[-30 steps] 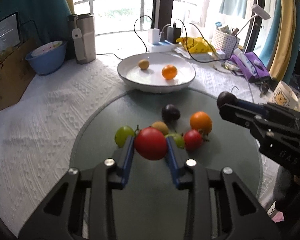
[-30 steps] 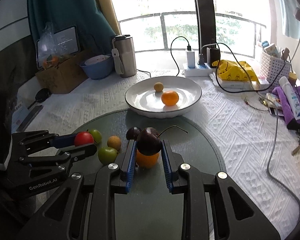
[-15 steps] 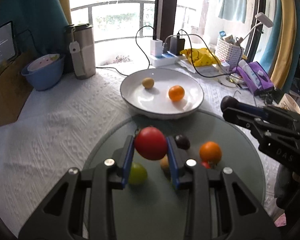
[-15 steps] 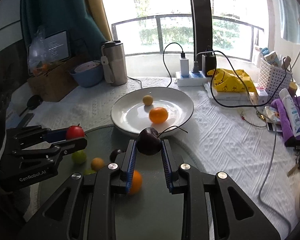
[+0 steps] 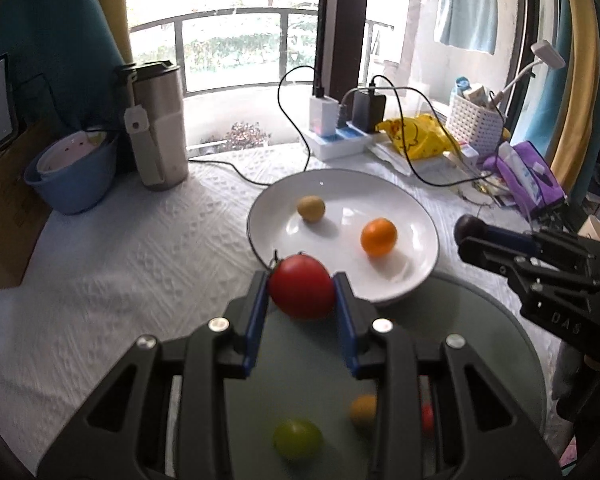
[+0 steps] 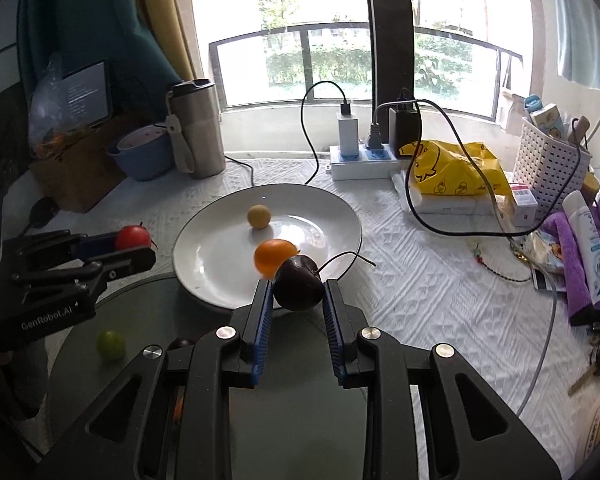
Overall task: Organize fruits
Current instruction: 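Carry the tomato with the left tool while the right tool carries the plum to the plate, then release the tomato onto the plate with the left tool while the right tool releases the plum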
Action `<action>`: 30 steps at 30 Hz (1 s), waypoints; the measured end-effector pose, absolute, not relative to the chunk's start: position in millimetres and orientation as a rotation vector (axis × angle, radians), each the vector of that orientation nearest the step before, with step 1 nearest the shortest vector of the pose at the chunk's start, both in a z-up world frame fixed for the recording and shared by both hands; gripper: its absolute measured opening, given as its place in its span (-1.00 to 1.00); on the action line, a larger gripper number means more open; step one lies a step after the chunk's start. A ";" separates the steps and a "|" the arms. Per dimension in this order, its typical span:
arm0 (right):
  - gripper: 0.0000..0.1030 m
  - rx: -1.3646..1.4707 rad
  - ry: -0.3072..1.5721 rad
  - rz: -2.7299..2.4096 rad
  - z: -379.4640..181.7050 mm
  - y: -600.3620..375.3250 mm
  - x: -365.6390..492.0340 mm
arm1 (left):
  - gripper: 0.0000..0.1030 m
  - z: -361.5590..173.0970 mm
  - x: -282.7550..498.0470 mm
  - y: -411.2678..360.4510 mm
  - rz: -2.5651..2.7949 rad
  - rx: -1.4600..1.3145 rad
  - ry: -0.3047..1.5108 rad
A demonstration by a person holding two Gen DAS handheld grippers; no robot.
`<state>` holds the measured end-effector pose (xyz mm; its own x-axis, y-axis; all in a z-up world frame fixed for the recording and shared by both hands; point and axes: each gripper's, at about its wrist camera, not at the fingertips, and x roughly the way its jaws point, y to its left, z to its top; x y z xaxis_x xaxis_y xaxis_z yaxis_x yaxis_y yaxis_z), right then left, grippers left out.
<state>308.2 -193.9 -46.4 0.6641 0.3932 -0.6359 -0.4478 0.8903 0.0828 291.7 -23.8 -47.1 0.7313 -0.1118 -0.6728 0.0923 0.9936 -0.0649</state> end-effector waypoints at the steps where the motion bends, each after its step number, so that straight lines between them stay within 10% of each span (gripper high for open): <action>1: -0.47 -0.083 0.701 0.474 -47.6 -193.6 311.7 | -0.35 -47.1 296.3 -23.4 -0.117 -0.028 0.744; 30: -0.47 -0.104 0.772 0.472 -74.1 -168.1 388.9 | -0.33 -73.3 376.8 -6.4 -0.173 -0.137 0.864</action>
